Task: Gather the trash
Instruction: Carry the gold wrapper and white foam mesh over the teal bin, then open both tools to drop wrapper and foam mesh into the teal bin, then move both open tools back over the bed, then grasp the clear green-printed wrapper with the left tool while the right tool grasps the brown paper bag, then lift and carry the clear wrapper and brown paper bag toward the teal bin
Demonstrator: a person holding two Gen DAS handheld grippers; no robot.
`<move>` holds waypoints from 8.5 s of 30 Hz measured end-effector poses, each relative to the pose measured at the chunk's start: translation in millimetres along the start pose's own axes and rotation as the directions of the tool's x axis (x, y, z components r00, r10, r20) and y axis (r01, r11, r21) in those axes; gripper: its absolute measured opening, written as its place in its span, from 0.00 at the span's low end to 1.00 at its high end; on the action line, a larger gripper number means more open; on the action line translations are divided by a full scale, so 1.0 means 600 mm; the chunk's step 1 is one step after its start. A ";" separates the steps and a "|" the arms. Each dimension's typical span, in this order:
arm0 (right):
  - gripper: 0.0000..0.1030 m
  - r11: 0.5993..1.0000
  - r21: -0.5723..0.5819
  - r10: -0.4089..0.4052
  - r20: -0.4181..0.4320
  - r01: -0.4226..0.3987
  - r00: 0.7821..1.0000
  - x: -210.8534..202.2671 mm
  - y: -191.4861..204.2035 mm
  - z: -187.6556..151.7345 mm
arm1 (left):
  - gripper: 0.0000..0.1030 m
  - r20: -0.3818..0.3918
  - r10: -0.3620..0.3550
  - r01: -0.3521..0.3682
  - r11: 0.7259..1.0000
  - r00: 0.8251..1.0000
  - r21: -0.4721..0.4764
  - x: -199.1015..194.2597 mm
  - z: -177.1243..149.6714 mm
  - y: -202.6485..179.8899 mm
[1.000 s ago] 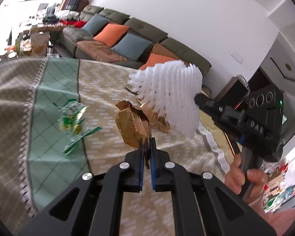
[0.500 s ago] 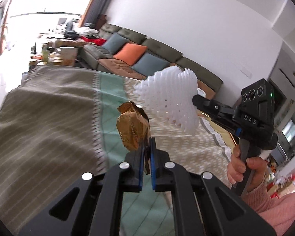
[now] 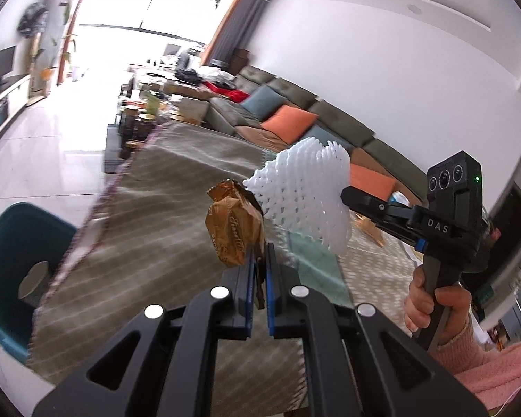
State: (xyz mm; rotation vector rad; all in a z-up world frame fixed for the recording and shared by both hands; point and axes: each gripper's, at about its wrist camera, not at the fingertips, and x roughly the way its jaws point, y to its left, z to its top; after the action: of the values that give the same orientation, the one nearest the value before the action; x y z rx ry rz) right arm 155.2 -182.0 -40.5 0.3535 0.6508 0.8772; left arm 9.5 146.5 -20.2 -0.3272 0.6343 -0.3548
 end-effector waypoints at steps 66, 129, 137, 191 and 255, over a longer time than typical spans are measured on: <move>0.11 0.982 -0.175 -0.001 -0.384 -0.072 0.923 0.393 0.215 -0.049 | 0.07 -0.063 0.468 -0.464 0.833 0.881 -0.302 -0.103 -0.042 0.316; 0.54 0.870 0.093 -0.489 0.035 0.485 0.871 -0.156 -0.168 -0.021 | 0.46 -0.175 -0.071 0.093 0.988 0.982 0.124 0.265 0.041 -0.138; 0.58 0.819 0.181 -0.558 0.035 0.544 0.829 -0.205 -0.245 -0.025 | 0.46 -0.218 -0.058 0.091 0.985 0.974 0.149 0.314 0.042 -0.176; 0.01 0.907 0.220 -0.379 0.059 0.358 0.924 -0.212 -0.237 -0.032 | 0.21 -0.200 -0.058 0.101 0.972 0.978 0.213 0.295 0.049 -0.199; 0.01 0.991 0.075 0.115 -0.049 -0.111 0.992 0.023 -0.007 -0.033 | 0.21 -0.038 0.178 -0.173 0.978 0.983 0.115 0.032 -0.006 -0.027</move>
State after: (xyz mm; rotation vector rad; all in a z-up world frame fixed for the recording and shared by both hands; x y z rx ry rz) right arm 151.2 -172.9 -63.1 0.4363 0.7188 0.9753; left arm 18.1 123.4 -26.2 -0.1544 0.6821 -0.2281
